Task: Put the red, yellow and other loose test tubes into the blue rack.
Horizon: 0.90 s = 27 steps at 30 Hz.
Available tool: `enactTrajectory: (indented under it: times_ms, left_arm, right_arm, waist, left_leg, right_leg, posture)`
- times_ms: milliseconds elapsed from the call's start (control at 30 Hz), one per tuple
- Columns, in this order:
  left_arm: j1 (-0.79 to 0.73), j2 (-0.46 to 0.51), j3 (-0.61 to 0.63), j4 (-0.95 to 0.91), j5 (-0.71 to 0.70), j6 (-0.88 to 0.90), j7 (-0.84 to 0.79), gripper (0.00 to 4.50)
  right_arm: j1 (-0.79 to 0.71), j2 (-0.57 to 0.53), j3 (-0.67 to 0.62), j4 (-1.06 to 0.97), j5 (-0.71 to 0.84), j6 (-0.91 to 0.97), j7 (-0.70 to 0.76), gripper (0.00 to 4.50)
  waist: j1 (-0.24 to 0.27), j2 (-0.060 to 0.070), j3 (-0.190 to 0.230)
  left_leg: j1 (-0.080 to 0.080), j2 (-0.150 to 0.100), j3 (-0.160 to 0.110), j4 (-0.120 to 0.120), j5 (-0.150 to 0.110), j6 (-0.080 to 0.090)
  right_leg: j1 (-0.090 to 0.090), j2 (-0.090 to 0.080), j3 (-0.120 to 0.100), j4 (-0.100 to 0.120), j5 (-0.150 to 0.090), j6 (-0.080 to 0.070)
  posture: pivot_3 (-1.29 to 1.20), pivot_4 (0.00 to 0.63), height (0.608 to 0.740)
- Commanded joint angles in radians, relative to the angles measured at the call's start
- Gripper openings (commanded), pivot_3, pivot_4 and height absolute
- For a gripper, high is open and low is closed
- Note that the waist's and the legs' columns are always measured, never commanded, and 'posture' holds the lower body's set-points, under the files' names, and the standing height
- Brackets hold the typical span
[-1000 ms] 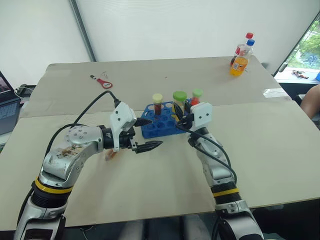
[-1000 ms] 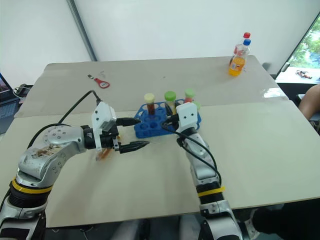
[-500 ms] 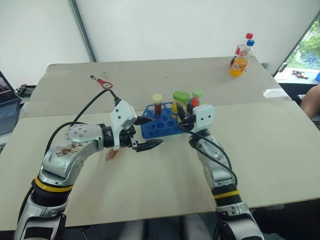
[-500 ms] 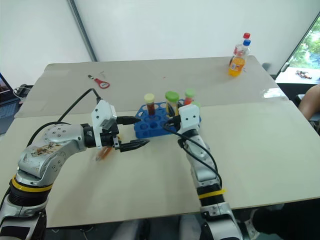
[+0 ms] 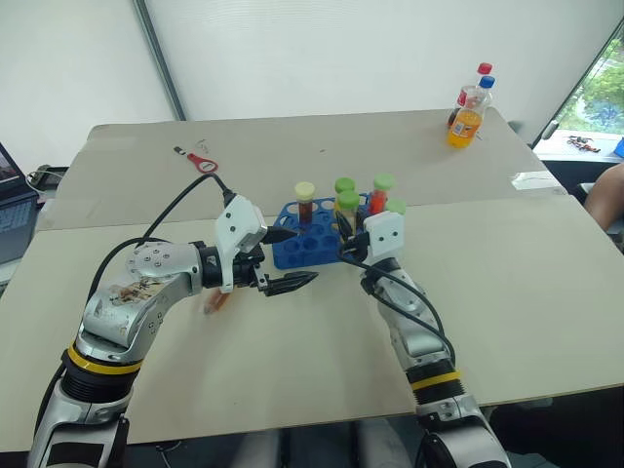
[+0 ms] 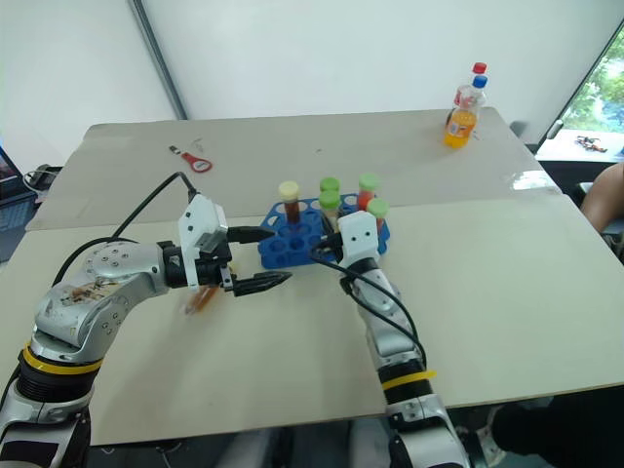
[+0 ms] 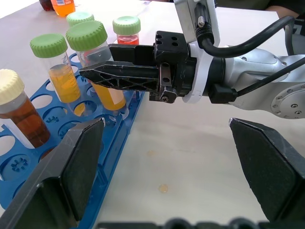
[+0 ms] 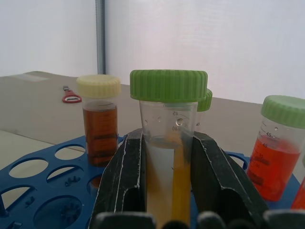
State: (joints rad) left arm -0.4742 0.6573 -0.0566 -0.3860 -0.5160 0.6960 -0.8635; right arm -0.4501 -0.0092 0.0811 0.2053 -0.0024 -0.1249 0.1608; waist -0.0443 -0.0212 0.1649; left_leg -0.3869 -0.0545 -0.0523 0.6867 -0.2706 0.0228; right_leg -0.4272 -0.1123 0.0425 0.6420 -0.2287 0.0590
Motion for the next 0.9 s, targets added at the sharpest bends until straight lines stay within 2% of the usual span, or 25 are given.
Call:
enactTrajectory:
  times_ms: [33, 100, 167, 267, 333, 433, 567, 667, 767, 867, 900]
  left_arm:
    - [-0.016, -0.001, 0.012, -0.027, 0.000, -0.022, 0.005, 4.50]
    - [-0.015, -0.001, 0.012, -0.026, 0.000, -0.022, 0.006, 4.50]
    - [-0.014, 0.002, 0.013, -0.026, 0.000, -0.021, 0.004, 4.50]
    - [-0.013, 0.029, 0.016, -0.025, 0.012, -0.010, 0.001, 4.50]
    - [-0.016, 0.071, 0.025, -0.023, 0.023, 0.003, -0.009, 4.50]
    - [-0.025, 0.211, 0.038, -0.021, 0.021, 0.080, -0.063, 4.50]
    - [-0.037, 0.404, 0.014, 0.015, 0.054, 0.123, -0.149, 4.50]
    - [-0.072, 0.493, -0.035, 0.074, 0.099, 0.145, -0.197, 4.50]
    - [-0.127, 0.547, -0.115, 0.136, 0.141, 0.194, -0.253, 4.50]
    - [-0.184, 0.524, -0.191, 0.180, 0.170, 0.244, -0.275, 4.50]
    - [-0.213, 0.488, -0.228, 0.202, 0.194, 0.278, -0.249, 4.50]
  right_arm:
    - [0.011, 0.004, -0.028, -0.048, 0.041, -0.024, 0.005, 2.19]
    - [0.021, -0.003, -0.030, -0.060, 0.044, -0.014, 0.010, 2.83]
    - [0.039, -0.012, -0.034, -0.086, 0.051, 0.009, 0.018, 3.69]
    - [0.078, -0.034, -0.031, -0.155, 0.062, 0.070, 0.039, 4.48]
    - [0.121, -0.065, -0.015, -0.235, 0.061, 0.122, 0.068, 4.48]
    - [0.209, -0.139, -0.001, -0.406, 0.088, 0.222, 0.140, 4.48]
    - [0.271, -0.274, -0.001, -0.626, 0.218, 0.397, 0.292, 4.48]
    - [0.266, -0.406, 0.007, -0.739, 0.331, 0.528, 0.432, 4.48]
    - [0.213, -0.562, 0.020, -0.808, 0.417, 0.646, 0.579, 4.48]
    - [0.143, -0.632, 0.033, -0.811, 0.470, 0.696, 0.653, 4.48]
    - [0.121, -0.643, 0.042, -0.804, 0.472, 0.694, 0.674, 4.48]
  waist:
    - [0.001, 0.000, 0.000]
    - [0.001, 0.000, 0.000]
    - [0.000, 0.000, 0.000]
    - [0.001, 0.000, 0.000]
    - [0.001, 0.000, 0.000]
    - [0.001, 0.000, 0.000]
    - [0.000, 0.000, 0.000]
    - [0.001, 0.000, 0.001]
    - [0.002, 0.000, 0.001]
    - [0.005, -0.002, 0.002]
    - [0.007, -0.002, 0.002]
  left_leg:
    - [0.000, 0.000, 0.000, 0.000, 0.000, 0.000]
    - [0.000, 0.000, 0.000, 0.000, 0.000, 0.000]
    - [0.000, 0.000, 0.000, -0.001, 0.000, 0.000]
    - [0.000, 0.000, 0.000, -0.001, 0.000, 0.000]
    - [0.000, 0.000, 0.000, -0.001, 0.000, 0.000]
    - [0.000, 0.000, 0.000, -0.002, 0.000, 0.000]
    - [0.000, 0.000, 0.000, -0.004, 0.000, 0.000]
    - [0.003, 0.000, 0.001, -0.005, 0.000, 0.001]
    - [0.005, 0.000, 0.001, -0.005, 0.000, 0.001]
    - [0.005, 0.000, 0.001, -0.004, 0.000, 0.001]
    - [0.004, 0.000, 0.001, -0.004, 0.000, 0.001]
  right_leg:
    - [0.000, 0.000, 0.000, 0.000, 0.000, 0.000]
    - [0.000, 0.000, 0.000, 0.000, 0.000, 0.000]
    - [0.000, 0.000, 0.000, 0.000, 0.000, 0.000]
    - [0.000, 0.000, 0.000, 0.000, 0.000, 0.000]
    - [0.000, 0.000, 0.000, 0.000, 0.000, 0.000]
    - [0.000, 0.000, 0.000, 0.000, 0.000, 0.000]
    - [0.000, 0.001, 0.000, 0.000, 0.000, 0.000]
    - [0.002, 0.001, -0.001, -0.003, 0.000, 0.000]
    - [0.004, 0.002, -0.001, -0.004, -0.001, -0.001]
    - [0.005, 0.002, -0.002, -0.004, -0.001, -0.001]
    - [0.005, 0.002, -0.002, -0.004, -0.001, -0.001]
  posture:
    - [0.00, 0.150, 0.740]
    - [0.00, 0.150, 0.740]
    - [0.00, 0.150, 0.740]
    - [0.00, 0.150, 0.740]
    - [0.00, 0.150, 0.740]
    - [0.00, 0.150, 0.740]
    - [0.00, 0.150, 0.740]
    - [0.00, 0.150, 0.740]
    - [0.00, 0.150, 0.740]
    - [0.00, 0.150, 0.740]
    - [0.00, 0.150, 0.740]
